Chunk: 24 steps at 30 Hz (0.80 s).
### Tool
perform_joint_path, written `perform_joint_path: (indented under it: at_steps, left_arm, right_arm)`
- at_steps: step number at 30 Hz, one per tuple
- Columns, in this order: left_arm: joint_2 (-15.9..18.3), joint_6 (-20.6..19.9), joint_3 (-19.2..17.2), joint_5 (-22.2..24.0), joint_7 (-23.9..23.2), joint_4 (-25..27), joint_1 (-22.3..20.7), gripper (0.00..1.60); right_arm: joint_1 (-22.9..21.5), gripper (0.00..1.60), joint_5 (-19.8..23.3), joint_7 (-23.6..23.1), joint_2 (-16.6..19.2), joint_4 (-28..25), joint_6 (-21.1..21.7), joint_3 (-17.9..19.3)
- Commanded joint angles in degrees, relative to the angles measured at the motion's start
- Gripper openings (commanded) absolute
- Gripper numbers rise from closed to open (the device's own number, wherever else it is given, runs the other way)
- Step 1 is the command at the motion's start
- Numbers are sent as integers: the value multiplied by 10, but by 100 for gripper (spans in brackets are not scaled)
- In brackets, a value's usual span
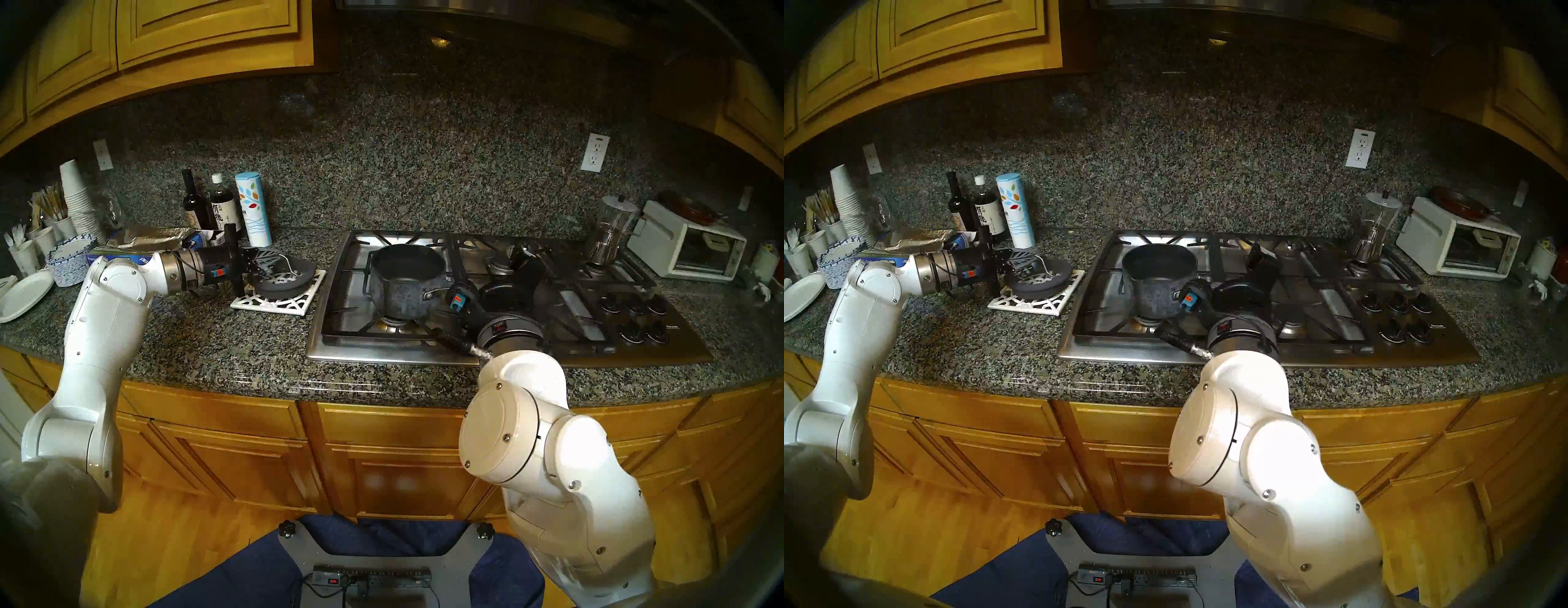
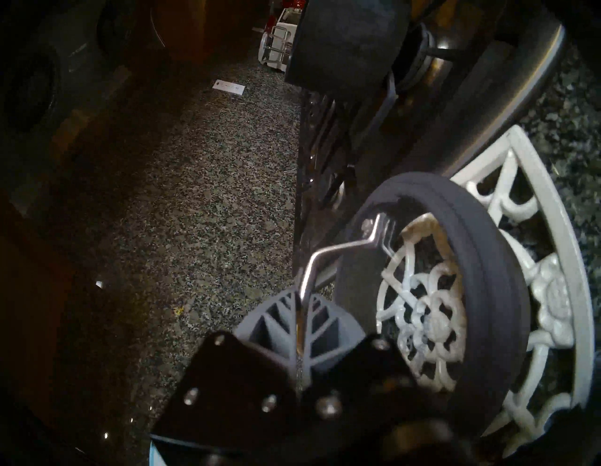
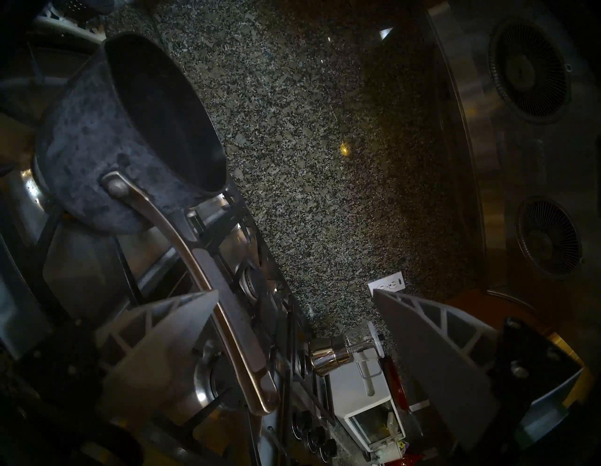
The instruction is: Pick up the pot, put it on the stove, take off the pot lid
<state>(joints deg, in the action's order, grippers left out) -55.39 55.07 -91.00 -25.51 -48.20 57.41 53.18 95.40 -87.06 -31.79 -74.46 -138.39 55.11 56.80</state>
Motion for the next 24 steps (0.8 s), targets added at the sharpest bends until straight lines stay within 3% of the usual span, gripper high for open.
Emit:
perform_joint_path:
  at_steps: [1,13,14,15,16,24]
  left_arm:
    - [7,-1,-13,16,22,13,0,0]
    - [20,-1,-16,20,36,16,23,0]
    - [21,-1,-17,21,39,17,24,16]
    - [22,-1,-16,22,40,20,24,75]
    - [23,-1,-16,22,41,23,25,160]
    - [36,-1,-24,32,56,47,33,160]
  right_arm:
    - [-7,160,-12,7,-1,-16,-1,-1]
    - [-6,160,-14,7,-3,-16,-1,-2]
    - [-6,160,-14,7,-3,-16,-1,-2]
    - [-6,160,-14,7,-3,-16,-1,-2]
    - [-6,160,-15,7,-3,-16,-1,-2]
    - [-6,160,-16,6,-4,-16,-1,-2]
